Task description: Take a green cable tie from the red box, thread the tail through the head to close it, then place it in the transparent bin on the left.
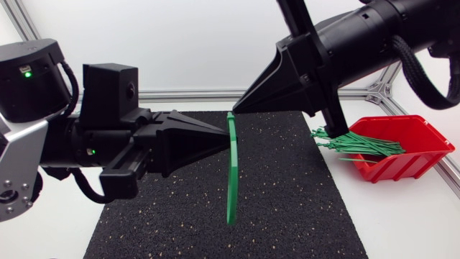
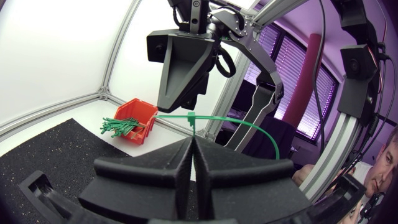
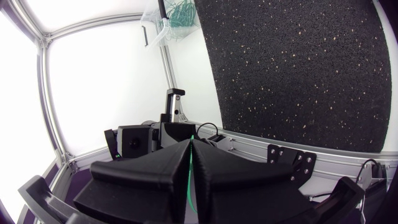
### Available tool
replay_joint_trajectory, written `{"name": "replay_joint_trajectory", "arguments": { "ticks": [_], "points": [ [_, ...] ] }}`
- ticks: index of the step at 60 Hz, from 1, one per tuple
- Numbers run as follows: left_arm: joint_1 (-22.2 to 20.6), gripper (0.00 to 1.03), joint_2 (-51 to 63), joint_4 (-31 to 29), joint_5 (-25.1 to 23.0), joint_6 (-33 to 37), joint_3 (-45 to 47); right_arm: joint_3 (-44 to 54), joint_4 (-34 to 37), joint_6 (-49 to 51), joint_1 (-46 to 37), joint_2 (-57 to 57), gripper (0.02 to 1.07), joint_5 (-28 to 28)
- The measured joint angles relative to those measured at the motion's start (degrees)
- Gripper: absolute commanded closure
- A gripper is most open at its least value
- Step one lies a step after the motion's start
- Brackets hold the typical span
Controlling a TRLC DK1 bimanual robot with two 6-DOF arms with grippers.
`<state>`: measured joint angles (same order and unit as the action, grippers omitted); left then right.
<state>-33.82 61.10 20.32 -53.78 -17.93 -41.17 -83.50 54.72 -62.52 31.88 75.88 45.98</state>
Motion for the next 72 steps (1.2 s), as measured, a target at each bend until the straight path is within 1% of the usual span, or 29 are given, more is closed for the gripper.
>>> {"name": "replay_joint_trajectory", "arguments": {
  "ticks": [11,18,22,37,70,72],
  "points": [
    [0.0,1.0,-0.09,-0.48,0.0,0.0,0.0,0.0,0.42,0.02,0.83,0.0,1.01,-0.39],
    [0.0,1.0,-0.46,-0.57,-0.02,0.0,0.0,0.37,-0.07,0.02,0.66,0.02,0.88,0.09],
    [0.0,1.0,-0.74,-0.61,-0.02,0.0,0.0,0.37,-0.07,0.09,0.22,0.37,0.84,1.4],
    [0.0,1.0,-0.9,-0.61,-0.22,0.2,0.0,1.01,-0.04,0.9,-0.61,0.66,0.84,3.28],
    [-0.07,1.0,-0.9,-0.63,-0.26,0.46,0.0,1.01,-0.07,0.87,1.42,0.66,0.86,3.37],
    [-0.11,1.0,-0.9,-0.72,-0.26,0.46,0.0,1.01,-0.07,0.87,1.44,0.66,0.87,3.34]
  ]
}}
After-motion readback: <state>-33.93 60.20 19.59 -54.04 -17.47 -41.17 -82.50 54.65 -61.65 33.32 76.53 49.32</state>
